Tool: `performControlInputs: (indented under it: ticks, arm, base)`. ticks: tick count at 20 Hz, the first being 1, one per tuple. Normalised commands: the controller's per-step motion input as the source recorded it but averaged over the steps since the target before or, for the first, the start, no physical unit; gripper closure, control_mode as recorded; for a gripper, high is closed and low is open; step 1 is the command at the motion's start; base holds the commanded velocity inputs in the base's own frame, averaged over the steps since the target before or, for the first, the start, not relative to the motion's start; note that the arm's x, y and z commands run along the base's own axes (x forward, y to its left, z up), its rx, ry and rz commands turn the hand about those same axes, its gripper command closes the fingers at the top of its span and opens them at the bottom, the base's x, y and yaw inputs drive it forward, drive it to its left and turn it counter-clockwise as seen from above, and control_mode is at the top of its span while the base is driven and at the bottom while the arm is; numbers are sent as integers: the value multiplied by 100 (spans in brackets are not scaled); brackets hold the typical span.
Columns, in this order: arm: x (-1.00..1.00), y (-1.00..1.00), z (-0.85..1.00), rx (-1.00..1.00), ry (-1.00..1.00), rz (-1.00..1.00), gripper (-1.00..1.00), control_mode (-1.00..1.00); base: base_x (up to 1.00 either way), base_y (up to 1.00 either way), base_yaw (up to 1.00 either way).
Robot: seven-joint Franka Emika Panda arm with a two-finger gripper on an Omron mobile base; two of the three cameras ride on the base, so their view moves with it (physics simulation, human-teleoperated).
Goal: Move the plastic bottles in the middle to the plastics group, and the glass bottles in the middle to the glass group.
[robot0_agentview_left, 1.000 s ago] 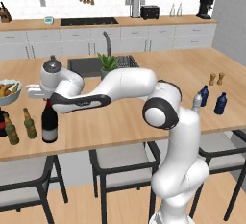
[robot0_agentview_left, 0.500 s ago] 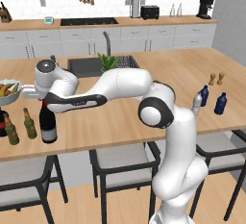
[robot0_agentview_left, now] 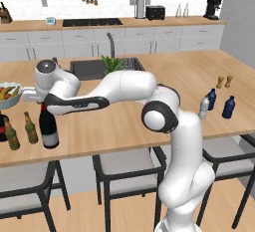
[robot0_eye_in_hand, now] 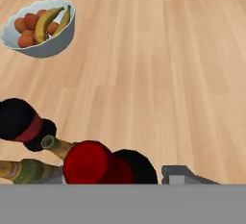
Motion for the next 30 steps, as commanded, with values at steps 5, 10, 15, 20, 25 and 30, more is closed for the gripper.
performControlInputs:
  ticks: [5, 10, 15, 20, 25, 30]
  arm:
    - [0, 0, 6, 3, 0, 1, -100, -100]
    - [-1, -24, 44, 3, 0, 0, -100, -100]
    - [-3, -40, 40, 0, 0, 0, -100, -100]
    - [0, -63, 15, 0, 0, -2, -100, -100]
    - [0, -85, 2, 0, 0, -4, -100, -100]
    - [-1, -96, 0, 0, 0, -1, -100, -100]
  base:
    - [0, 0, 0]
    - [0, 0, 0]
    - [0, 0, 0]
    - [0, 0, 0]
    - [0, 0, 0]
    - [0, 0, 0]
